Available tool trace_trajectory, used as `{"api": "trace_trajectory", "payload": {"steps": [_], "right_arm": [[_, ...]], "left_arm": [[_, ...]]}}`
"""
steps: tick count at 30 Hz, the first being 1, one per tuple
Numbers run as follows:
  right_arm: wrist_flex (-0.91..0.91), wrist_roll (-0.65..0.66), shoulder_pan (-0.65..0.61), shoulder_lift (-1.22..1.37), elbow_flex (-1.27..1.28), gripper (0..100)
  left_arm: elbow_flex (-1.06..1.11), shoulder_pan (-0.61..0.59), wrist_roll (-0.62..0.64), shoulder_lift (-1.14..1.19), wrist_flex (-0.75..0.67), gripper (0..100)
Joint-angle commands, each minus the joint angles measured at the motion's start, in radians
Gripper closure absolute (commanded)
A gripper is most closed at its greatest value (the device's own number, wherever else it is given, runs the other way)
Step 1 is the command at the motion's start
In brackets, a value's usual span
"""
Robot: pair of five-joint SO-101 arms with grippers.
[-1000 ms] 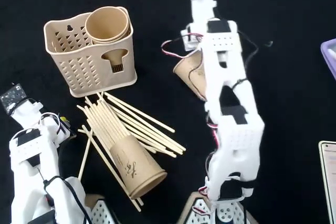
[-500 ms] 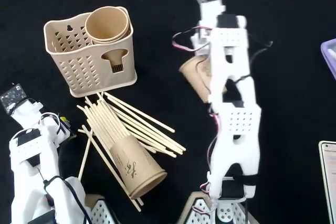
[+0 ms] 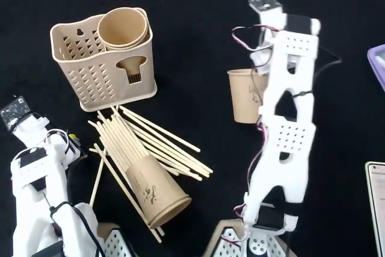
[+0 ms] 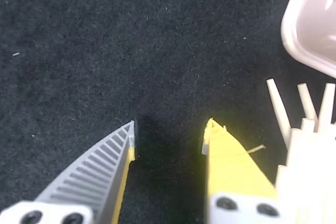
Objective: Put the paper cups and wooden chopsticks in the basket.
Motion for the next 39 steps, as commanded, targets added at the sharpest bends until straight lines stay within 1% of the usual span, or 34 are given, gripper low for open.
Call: {"api": "trace_trajectory", "payload": {"steps": [1,5,8,12,17,23,29,31,33,39], "right_arm": [[0.034,0.018,0.091,-0.031,-0.048,98.8],[0.034,0.028,0.16,-0.104,0.002,98.8],[0.034,0.052,0.176,-0.197,0.119,98.8],[0.032,0.106,0.143,-0.394,0.361,98.8],[0.003,0.147,0.077,-0.72,0.65,98.8],[-0.18,0.152,0.038,-1.078,1.064,98.8],[-0.465,0.147,0.015,-1.42,1.527,98.8],[-0.496,0.147,-0.017,-1.566,1.644,98.8],[-0.482,0.137,-0.069,-1.719,1.727,98.8],[-0.462,-0.026,-0.207,-2.103,1.877,98.8]], "left_arm": [[-0.016,0.007,-0.003,-0.023,-0.012,78],[-0.016,0.008,-0.003,-0.023,-0.014,78],[-0.019,0.01,-0.003,-0.023,-0.014,78],[-0.021,0.01,-0.003,-0.023,-0.015,78],[-0.021,0.01,-0.003,-0.023,-0.015,78],[-0.018,0.01,-0.003,-0.023,-0.015,78],[-0.016,0.01,-0.003,-0.023,-0.015,78],[-0.016,0.01,-0.003,-0.023,-0.015,78],[-0.016,0.01,-0.003,-0.023,-0.015,78],[-0.016,0.01,-0.003,-0.023,-0.015,78]]}}
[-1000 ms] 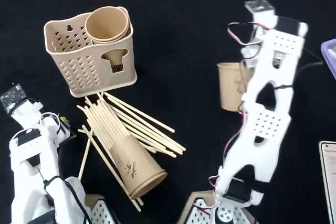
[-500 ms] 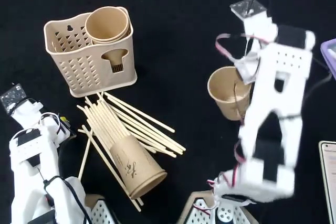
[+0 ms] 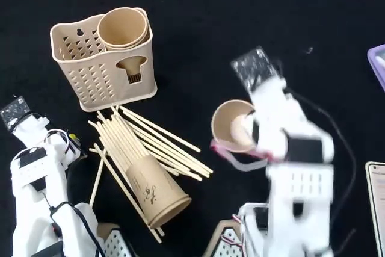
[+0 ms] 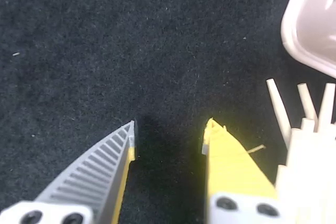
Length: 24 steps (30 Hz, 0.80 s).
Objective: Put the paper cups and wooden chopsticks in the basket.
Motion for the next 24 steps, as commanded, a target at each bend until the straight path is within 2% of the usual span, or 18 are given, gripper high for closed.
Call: {"api": "trace_trajectory", "payload": {"steps": [1,6,9,11,14,19,24], "right_arm": [[0.009,-0.114,-0.107,-0.292,0.053,98.8],[0.051,-0.227,-0.166,-0.375,-0.061,98.8],[-0.005,-0.318,-0.173,-0.374,-0.179,98.8],[-0.091,-0.416,-0.19,-0.372,-0.223,98.8],[-0.235,-0.535,-0.287,-0.334,-0.246,98.8],[-0.427,-0.643,-0.454,-0.145,-0.268,98.8],[-0.634,-0.761,-0.5,0.097,-0.354,98.8]], "left_arm": [[-0.016,0.01,-0.003,-0.023,-0.015,78],[-0.016,0.01,-0.003,-0.023,-0.015,78],[-0.016,0.01,-0.003,-0.023,-0.015,78],[-0.016,0.01,-0.003,-0.023,-0.015,78],[-0.015,0.01,-0.003,-0.023,-0.015,78],[-0.015,0.01,-0.003,-0.023,-0.015,78],[-0.015,0.01,-0.003,-0.023,-0.015,78]]}}
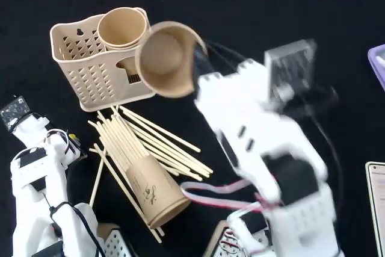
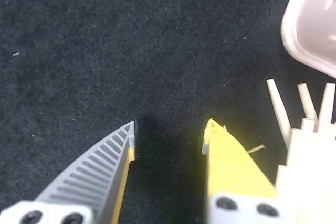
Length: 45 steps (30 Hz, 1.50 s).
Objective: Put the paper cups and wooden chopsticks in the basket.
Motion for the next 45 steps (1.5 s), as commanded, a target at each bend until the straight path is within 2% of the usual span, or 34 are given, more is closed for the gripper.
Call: {"api": "trace_trajectory", "payload": {"steps": [1,13,27,32,39,45], "right_arm": [[-0.181,-0.078,-0.037,0.213,-0.136,98.8],[-0.218,-0.077,-0.037,0.702,-0.496,98.7],[-0.215,-0.077,-0.038,0.868,-0.553,96.5],[-0.117,-0.08,-0.061,0.865,-0.59,82.0],[0.043,-0.08,-0.061,0.862,-0.74,81.9],[0.341,-0.075,-0.058,0.854,-0.809,81.9]], "left_arm": [[-0.015,0.01,-0.003,-0.023,-0.015,78],[-0.015,0.01,-0.003,-0.023,-0.014,78],[-0.015,0.01,-0.003,-0.023,-0.014,78],[-0.015,0.01,-0.003,-0.023,-0.014,78],[-0.015,0.01,-0.003,-0.023,-0.014,78],[-0.015,0.01,-0.003,-0.023,-0.014,78]]}}
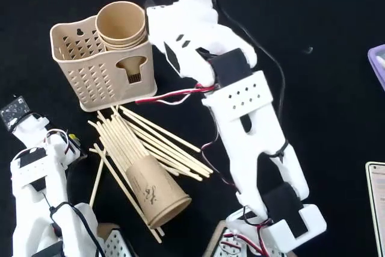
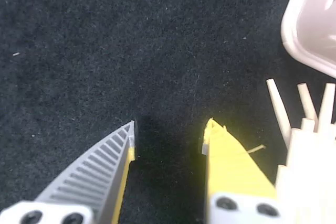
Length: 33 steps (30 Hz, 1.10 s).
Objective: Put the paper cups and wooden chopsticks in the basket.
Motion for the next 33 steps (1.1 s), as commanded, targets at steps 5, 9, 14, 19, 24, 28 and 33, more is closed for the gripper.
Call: {"api": "trace_trajectory", "payload": {"steps": [5,9,14,19,24,28,33], "right_arm": [[0.419,0.023,-0.015,-0.068,-0.051,81.9],[0.474,0.192,-0.08,-0.168,0.076,81.9],[0.423,0.311,-0.117,-0.444,0.446,81.9],[0.4,0.508,-0.17,-0.812,0.874,81.5],[0.474,0.647,-0.241,-1.09,1.193,81.5],[0.476,0.694,-0.253,-1.214,1.29,81.5],[0.477,0.695,-0.322,-1.228,1.314,81.4]], "left_arm": [[-0.015,0.01,-0.003,-0.023,-0.014,78],[-0.015,0.01,-0.003,-0.023,-0.012,78],[-0.015,0.01,-0.003,-0.023,-0.012,78],[-0.015,0.01,-0.003,-0.023,-0.014,78],[-0.015,0.01,-0.003,-0.023,-0.014,78],[-0.015,0.01,-0.003,-0.023,-0.014,78],[-0.015,0.01,-0.003,-0.023,-0.015,78]]}}
